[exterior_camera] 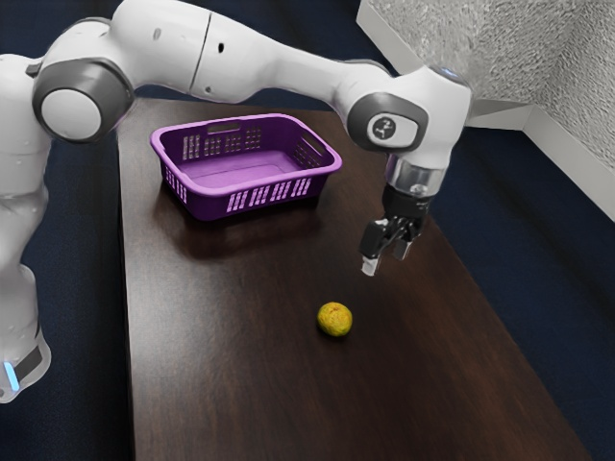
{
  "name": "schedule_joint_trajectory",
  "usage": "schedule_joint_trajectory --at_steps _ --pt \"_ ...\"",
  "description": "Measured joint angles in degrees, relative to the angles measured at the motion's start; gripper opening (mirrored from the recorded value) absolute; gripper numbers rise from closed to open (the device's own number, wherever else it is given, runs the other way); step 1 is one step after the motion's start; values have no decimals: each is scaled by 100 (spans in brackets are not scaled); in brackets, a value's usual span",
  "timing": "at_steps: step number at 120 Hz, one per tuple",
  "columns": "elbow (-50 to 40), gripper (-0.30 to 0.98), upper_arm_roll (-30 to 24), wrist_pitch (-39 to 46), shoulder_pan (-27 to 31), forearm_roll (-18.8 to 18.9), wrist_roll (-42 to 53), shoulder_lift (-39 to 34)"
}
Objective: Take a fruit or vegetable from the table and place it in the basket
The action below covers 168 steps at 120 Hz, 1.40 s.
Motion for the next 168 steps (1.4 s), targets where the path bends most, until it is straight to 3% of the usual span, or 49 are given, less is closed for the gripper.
schedule_joint_trajectory --at_steps 17,57,124,168 --pt "-991 69 10 347 -227 12 2 -495" --pt "-2106 69 10 1054 -410 -206 -3 -951" --pt "-2786 69 22 1477 -449 -622 7 -1211" --pt "-3120 69 31 1548 -338 -690 11 -1422"
